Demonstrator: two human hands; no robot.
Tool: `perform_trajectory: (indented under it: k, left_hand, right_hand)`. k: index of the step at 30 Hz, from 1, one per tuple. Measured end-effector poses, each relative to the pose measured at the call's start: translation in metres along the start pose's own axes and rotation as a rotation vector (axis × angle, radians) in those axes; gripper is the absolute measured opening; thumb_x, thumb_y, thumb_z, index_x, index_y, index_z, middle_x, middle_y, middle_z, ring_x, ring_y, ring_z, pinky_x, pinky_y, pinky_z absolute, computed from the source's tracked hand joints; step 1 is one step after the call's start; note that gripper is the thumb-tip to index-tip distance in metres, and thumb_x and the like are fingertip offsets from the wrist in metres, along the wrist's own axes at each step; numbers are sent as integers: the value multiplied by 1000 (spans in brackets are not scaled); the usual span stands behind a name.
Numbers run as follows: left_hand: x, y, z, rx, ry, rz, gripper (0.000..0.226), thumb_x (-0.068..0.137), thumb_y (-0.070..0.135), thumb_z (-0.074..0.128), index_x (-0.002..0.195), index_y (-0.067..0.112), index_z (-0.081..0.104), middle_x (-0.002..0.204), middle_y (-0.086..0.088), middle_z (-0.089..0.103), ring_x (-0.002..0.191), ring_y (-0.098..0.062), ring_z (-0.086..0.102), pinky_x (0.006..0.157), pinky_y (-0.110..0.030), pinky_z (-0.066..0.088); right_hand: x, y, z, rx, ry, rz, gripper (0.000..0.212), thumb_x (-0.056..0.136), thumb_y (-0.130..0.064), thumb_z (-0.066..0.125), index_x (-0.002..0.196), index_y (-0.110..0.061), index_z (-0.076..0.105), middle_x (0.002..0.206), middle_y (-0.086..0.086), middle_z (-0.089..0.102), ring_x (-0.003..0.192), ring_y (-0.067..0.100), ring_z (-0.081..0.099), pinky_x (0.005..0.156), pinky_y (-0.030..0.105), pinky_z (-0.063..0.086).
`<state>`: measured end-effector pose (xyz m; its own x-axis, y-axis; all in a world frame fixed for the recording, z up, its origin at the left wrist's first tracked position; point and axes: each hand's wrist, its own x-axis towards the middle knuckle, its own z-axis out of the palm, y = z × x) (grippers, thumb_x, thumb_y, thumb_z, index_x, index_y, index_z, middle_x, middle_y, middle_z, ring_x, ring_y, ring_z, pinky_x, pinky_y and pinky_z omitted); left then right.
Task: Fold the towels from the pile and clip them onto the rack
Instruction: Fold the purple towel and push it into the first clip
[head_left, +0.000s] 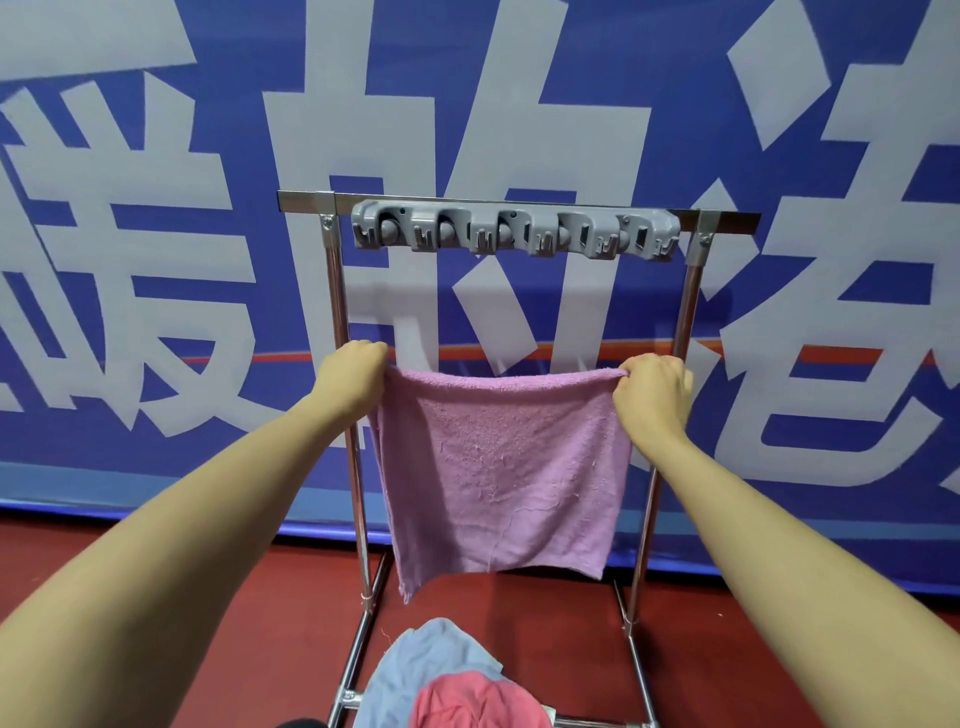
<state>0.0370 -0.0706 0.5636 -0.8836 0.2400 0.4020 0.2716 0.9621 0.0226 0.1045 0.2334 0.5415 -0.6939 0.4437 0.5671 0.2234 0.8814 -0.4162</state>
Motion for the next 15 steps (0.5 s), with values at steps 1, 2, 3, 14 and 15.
perform_trajectory:
  k: [1,2,3,14,15]
  left_hand:
    - [-1,2,-2,14,9,-4,18,87,-3,44,98,1,58,98,-18,63,91,-36,57,64,-36,39]
    - [-2,4,-3,30,13,-1,19,86,-4,44,97,1,59,96,-18,64,89,-36,58,63,-36,39]
    - [-3,5,-4,42,17,5,20,85,-5,44,96,0,59,95,-19,64,87,-37,58,63,-36,39]
    - [-5,3,-6,8,11,43,21,83,-10,40,99,-2,53,94,-24,61,79,-38,55,61,-35,35]
    - [-6,3,-6,9,11,44,20,85,-9,40,100,-2,52,95,-23,60,79,-37,54,61,-35,34]
  right_hand:
    - [-1,1,0,-10,-8,2,20,93,-6,51,99,-7,71,99,14,67,100,32,54,89,43,49]
    - [-1,1,-1,-28,-19,-1,21,93,-6,50,99,-7,70,96,15,68,98,33,56,88,42,49]
    - [-2,2,-1,-48,-31,-7,21,94,-7,49,98,-7,70,95,15,69,96,33,57,87,41,49]
    - [-1,1,0,-57,-1,-46,13,90,-4,55,90,-8,68,85,11,68,85,28,59,86,42,44]
    - [-1,1,0,-56,9,-54,15,91,-5,54,91,-9,69,86,10,68,85,27,58,86,41,43]
